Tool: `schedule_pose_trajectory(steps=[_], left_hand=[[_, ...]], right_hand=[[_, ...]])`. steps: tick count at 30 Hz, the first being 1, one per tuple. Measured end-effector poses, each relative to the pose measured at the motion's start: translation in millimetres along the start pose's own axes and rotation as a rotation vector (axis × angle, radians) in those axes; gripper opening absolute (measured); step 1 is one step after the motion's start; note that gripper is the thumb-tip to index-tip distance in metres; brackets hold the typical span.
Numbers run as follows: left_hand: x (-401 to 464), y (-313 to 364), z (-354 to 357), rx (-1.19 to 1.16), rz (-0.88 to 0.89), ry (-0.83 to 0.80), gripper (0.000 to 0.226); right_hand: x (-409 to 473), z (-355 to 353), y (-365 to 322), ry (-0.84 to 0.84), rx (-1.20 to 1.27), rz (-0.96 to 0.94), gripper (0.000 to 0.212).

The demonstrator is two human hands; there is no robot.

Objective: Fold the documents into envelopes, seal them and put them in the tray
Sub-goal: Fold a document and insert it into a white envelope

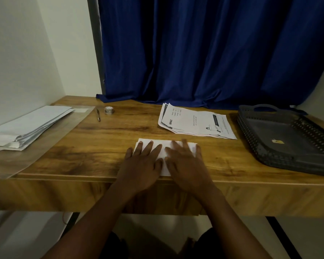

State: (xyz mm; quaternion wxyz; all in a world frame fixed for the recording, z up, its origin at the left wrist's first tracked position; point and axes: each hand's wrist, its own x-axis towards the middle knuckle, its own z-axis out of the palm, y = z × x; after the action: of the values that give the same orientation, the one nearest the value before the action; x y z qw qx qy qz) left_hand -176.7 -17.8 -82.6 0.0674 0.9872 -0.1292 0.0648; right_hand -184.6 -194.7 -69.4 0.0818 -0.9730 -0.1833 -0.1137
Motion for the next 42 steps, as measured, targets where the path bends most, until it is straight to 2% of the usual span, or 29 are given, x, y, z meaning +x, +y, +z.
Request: schedule_pose_trajectory(steps=[2, 6, 12, 15, 17, 23, 29, 31, 35, 37, 42], left_hand=[[0.3, 0.0, 0.2, 0.005, -0.006, -0.005, 0.090], [-0.3, 0.2, -1.1, -0.005, -0.018, -0.004, 0.090], [-6.8, -11.3, -7.6, -0.124, 0.085, -0.016, 0.109], [-24.7, -23.9, -8.4, -0.057, 0.172, 0.019, 0.113], [-38.9, -32.3, -5.0, -0.031, 0.214, 0.045, 0.107], [-58.5, -54.3, -5.1, -0.260, 0.277, 0.179, 0.064], [-61.4, -62.2, -20.2, -0.496, 0.207, 0.176, 0.045], [-57.8, -59.4, -27.1, -0.591, 0.178, 0.175, 0.034], [-43.2, -54.2, -34.5, -0.686, 0.077, 0.183, 0.039], [-34.9, -52.7, -35.4, -0.707, 0.056, 0.186, 0.046], [-22.6, -48.2, -32.7, -0.760, 0.169, 0.234, 0.034]], right_hand=[[-2.9, 4.9, 0.4, -0.075, 0.015, -0.037, 0.070], [-6.0, 4.9, 19.7, -0.139, 0.005, -0.001, 0.068], [-32.2, -4.5, 33.5, -0.074, 0.055, 0.005, 0.096], [-48.4, -2.0, 44.8, -0.017, 0.018, -0.067, 0.083], [-54.7, 1.1, 51.4, 0.019, 0.031, -0.116, 0.073], [-58.6, -0.1, 61.3, 0.070, 0.211, -0.149, 0.064], [-56.3, -15.1, 67.3, 0.121, 0.596, -0.036, 0.045], [-54.4, -22.6, 69.6, 0.134, 0.739, 0.049, 0.046], [-44.4, -34.2, 69.5, 0.159, 1.004, 0.176, 0.061], [-36.9, -37.1, 66.4, 0.192, 1.059, 0.215, 0.064], [-25.3, -33.2, 65.3, 0.203, 1.078, 0.161, 0.052]])
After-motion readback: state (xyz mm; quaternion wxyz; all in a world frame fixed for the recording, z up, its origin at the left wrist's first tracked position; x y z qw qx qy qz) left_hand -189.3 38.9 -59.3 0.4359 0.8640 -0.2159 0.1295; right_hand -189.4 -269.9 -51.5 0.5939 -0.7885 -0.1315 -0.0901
